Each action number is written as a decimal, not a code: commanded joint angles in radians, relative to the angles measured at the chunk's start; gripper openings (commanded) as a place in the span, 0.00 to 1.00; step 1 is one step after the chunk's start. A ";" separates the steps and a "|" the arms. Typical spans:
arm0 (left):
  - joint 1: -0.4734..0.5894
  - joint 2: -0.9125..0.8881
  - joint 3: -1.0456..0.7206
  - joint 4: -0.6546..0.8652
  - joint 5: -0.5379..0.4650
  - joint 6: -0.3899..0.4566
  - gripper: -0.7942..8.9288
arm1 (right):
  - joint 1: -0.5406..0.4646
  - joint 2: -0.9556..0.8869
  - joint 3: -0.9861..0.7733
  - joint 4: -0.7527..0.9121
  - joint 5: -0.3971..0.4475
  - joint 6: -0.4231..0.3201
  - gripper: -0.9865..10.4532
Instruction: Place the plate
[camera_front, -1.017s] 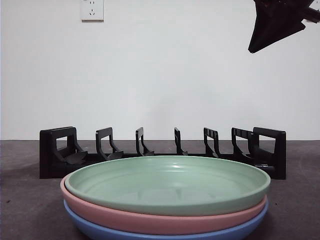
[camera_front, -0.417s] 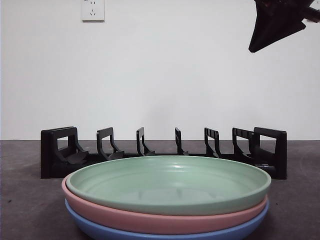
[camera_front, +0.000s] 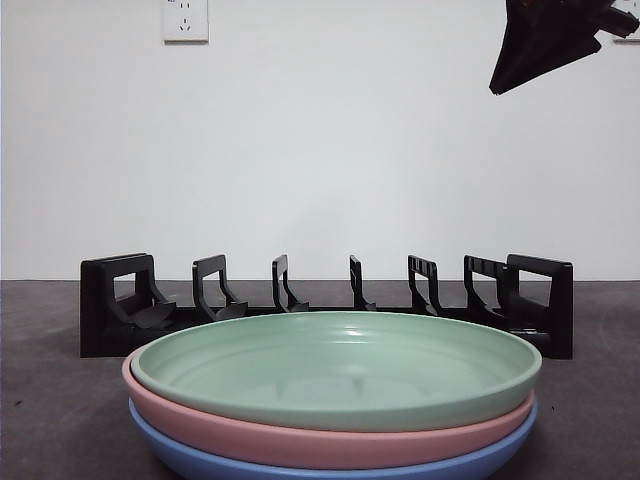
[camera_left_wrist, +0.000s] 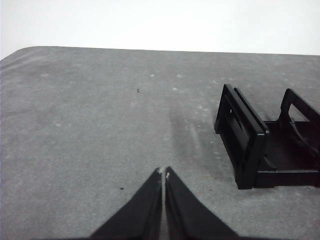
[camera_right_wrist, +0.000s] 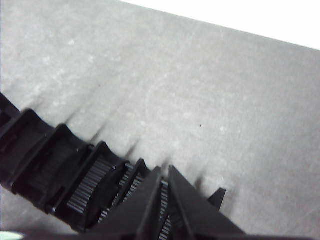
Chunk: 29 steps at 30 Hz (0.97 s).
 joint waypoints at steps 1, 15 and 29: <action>0.000 -0.002 -0.017 -0.004 -0.003 0.004 0.09 | 0.004 0.009 0.014 0.024 0.000 -0.007 0.10; 0.000 -0.002 -0.017 -0.004 -0.003 0.004 0.09 | -0.063 -0.495 -0.576 0.415 0.167 -0.113 0.10; 0.000 -0.002 -0.017 -0.005 -0.003 0.004 0.09 | -0.178 -1.297 -1.167 0.355 0.256 0.012 0.10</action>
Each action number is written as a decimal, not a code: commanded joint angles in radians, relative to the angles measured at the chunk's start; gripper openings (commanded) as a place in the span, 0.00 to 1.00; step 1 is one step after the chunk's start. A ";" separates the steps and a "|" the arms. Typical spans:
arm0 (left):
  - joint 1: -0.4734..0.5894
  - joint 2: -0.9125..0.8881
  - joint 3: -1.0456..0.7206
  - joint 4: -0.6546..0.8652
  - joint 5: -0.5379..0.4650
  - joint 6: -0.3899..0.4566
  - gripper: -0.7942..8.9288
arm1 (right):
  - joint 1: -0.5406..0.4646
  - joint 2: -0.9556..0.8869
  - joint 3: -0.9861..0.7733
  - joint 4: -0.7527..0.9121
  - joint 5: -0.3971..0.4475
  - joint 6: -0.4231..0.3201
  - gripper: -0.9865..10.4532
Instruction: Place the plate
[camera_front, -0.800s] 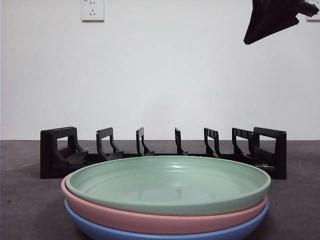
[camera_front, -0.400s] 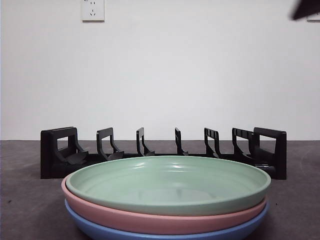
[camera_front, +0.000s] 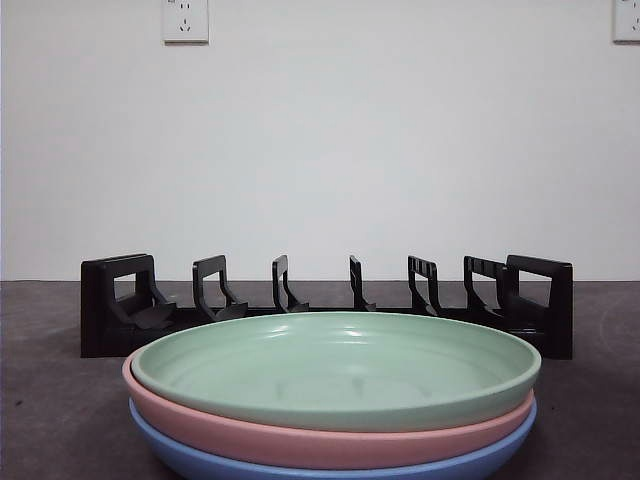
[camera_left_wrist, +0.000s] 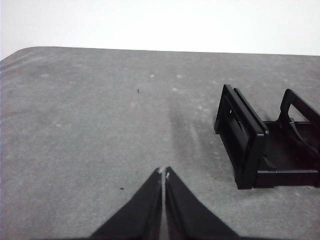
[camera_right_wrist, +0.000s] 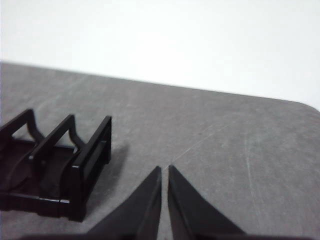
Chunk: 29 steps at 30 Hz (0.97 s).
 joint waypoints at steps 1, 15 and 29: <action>0.000 -0.002 -0.017 -0.004 -0.003 0.004 0.09 | 0.000 -0.041 -0.005 -0.071 0.035 0.045 0.10; 0.000 -0.002 -0.016 -0.005 -0.003 0.004 0.09 | 0.000 -0.039 -0.005 -0.057 0.057 0.060 0.10; 0.000 -0.002 -0.016 -0.005 -0.003 0.004 0.09 | 0.000 -0.039 -0.005 -0.030 0.057 0.060 0.10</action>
